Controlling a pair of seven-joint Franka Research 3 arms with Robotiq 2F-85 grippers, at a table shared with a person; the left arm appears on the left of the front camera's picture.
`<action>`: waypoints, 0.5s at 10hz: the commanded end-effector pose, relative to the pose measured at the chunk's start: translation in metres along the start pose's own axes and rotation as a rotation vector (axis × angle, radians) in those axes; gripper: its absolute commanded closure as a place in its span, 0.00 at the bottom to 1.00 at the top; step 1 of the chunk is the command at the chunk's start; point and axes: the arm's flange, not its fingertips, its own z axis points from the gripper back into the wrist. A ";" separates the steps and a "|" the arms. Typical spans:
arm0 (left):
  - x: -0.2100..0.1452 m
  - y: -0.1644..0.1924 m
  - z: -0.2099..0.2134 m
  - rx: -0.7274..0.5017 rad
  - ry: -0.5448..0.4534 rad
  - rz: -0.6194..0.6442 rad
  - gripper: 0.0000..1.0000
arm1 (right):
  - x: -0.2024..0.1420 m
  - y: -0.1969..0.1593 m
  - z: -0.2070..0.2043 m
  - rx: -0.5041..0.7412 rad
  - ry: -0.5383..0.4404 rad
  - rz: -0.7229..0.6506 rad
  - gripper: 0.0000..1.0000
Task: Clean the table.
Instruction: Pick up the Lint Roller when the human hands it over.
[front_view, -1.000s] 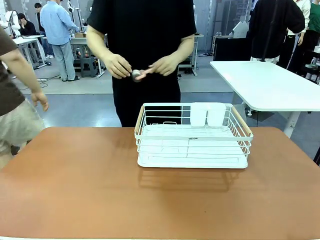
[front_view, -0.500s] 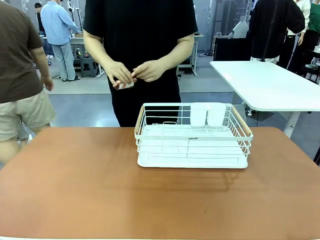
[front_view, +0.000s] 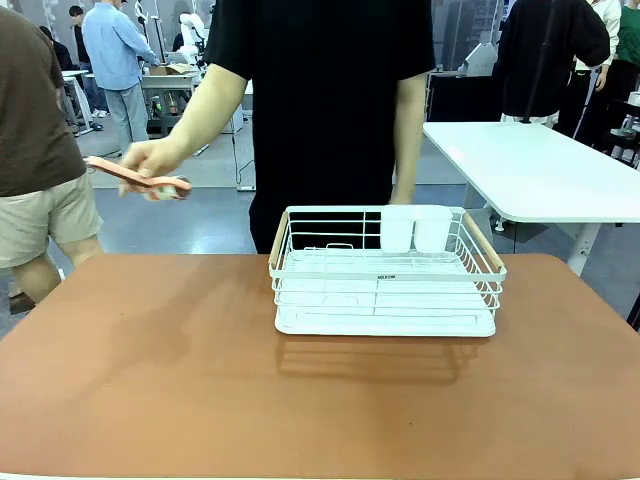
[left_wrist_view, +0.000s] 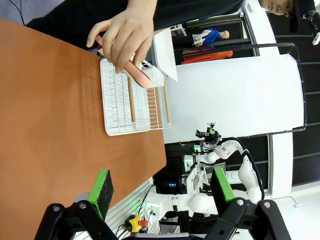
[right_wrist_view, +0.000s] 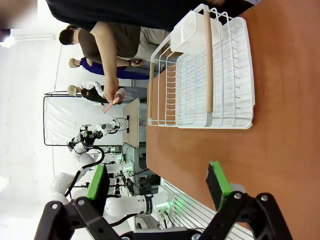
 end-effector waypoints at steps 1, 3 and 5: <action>0.000 0.000 0.002 -0.007 -0.003 -0.001 0.00 | 0.000 0.002 0.000 0.009 0.000 0.001 0.00; 0.000 0.000 0.002 -0.007 -0.003 -0.001 0.00 | 0.000 0.002 0.000 0.009 0.000 0.001 0.00; 0.000 0.000 0.002 -0.007 -0.003 -0.001 0.00 | 0.000 0.002 0.000 0.009 0.000 0.001 0.00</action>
